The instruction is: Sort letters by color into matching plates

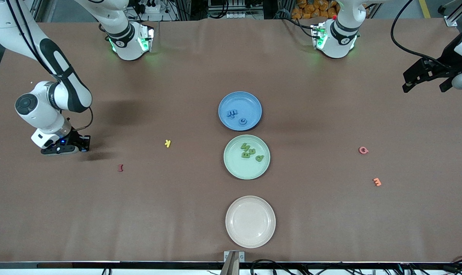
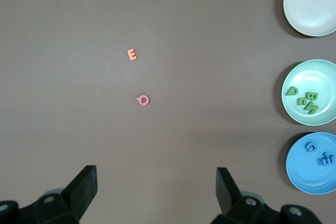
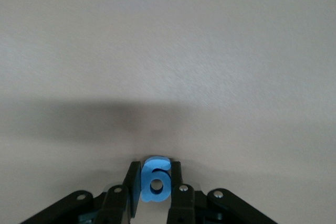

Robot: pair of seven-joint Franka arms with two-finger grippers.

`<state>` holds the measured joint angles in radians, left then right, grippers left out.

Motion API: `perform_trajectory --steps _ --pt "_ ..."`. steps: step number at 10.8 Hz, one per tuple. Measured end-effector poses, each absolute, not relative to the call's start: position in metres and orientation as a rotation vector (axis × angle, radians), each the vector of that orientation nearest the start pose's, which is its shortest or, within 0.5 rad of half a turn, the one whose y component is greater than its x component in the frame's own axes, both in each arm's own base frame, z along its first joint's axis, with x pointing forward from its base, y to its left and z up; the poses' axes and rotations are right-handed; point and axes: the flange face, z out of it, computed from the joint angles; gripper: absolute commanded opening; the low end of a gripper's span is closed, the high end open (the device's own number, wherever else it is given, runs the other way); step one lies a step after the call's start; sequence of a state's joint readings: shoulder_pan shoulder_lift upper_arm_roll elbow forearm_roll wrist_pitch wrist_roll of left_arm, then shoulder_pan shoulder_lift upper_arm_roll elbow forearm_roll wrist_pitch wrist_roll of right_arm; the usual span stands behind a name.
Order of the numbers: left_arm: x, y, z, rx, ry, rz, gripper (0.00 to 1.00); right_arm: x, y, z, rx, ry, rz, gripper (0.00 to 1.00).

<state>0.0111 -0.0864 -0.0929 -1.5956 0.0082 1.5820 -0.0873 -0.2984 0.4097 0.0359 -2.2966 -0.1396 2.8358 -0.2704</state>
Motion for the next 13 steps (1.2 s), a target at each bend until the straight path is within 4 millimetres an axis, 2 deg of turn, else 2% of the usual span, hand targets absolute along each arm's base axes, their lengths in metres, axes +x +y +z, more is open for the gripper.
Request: perform_trajectory --steps 3,5,7,10,12,13 --pt "0.527 -0.042 0.658 -3.129 -0.018 -0.107 1.0 0.534 -0.108 0.201 -3.19 -0.172 -0.174 0.24" --pt "0.528 -0.042 0.657 -3.13 -0.018 -0.104 1.0 0.542 -0.066 0.212 -3.183 -0.08 -0.175 0.24" --pt "0.528 -0.041 0.657 -3.13 -0.019 -0.104 1.0 0.549 0.001 0.223 -3.169 -0.016 -0.178 0.24" --pt "0.528 -0.041 0.657 -3.13 -0.02 -0.104 1.0 0.551 0.129 0.251 -3.148 0.077 -0.118 0.25" --pt "0.528 -0.04 0.656 -3.13 -0.024 -0.101 1.0 0.544 0.196 0.268 -3.153 0.074 -0.091 0.25" --pt "0.53 -0.039 0.654 -3.13 -0.025 -0.096 1.0 0.534 0.231 0.272 -3.159 0.041 -0.075 0.25"
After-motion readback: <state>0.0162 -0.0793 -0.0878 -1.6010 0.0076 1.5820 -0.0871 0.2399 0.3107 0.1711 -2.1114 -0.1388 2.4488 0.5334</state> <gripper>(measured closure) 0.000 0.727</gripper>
